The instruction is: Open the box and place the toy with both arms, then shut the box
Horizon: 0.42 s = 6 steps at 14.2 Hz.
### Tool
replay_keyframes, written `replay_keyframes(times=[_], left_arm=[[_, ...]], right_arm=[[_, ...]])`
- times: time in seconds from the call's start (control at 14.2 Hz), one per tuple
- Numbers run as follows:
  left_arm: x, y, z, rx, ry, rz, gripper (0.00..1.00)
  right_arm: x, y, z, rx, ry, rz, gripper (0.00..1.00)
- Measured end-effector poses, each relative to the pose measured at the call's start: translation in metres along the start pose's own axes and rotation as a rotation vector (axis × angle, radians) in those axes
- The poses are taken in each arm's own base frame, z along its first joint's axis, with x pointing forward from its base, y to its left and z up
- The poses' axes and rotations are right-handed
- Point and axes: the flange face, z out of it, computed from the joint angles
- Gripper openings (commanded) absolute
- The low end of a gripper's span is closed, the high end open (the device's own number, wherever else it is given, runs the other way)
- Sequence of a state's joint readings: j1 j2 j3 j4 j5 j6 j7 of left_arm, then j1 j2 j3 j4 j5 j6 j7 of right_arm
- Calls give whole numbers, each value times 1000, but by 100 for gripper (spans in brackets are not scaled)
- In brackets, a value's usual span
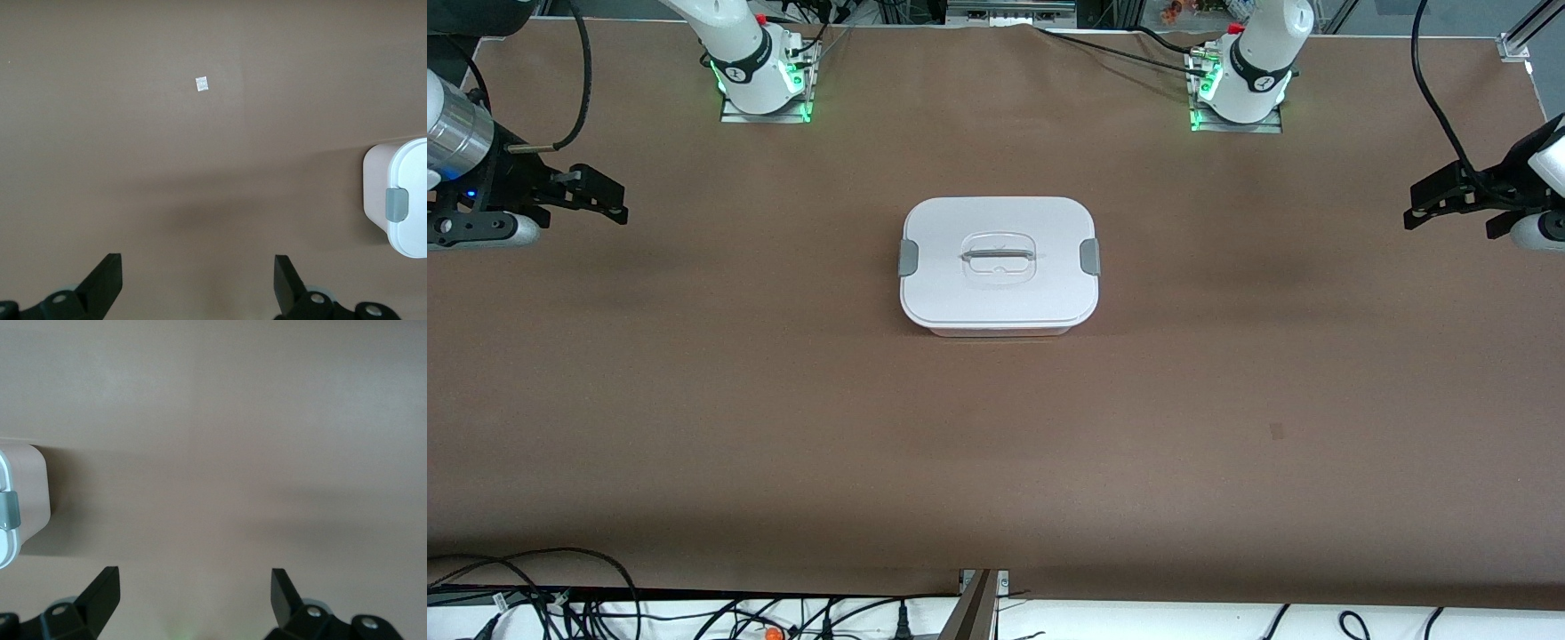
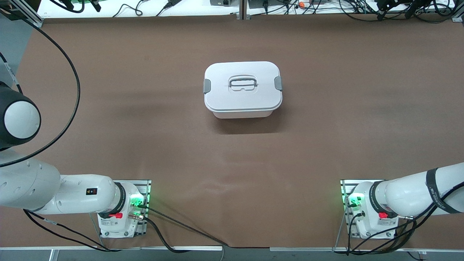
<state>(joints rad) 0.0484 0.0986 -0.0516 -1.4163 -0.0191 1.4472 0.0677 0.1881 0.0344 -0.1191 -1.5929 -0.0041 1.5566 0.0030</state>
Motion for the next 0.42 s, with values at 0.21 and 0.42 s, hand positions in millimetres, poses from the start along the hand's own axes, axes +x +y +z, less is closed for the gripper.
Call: replay_keyframes(times=[0.21, 0.42], left_arm=[[1, -1, 4, -1, -9, -5, 100], [6, -6, 12, -3, -21, -15, 100]], right_arm=[[0, -3, 0, 0, 0, -6, 100], [0, -8, 0, 0, 0, -14, 100]])
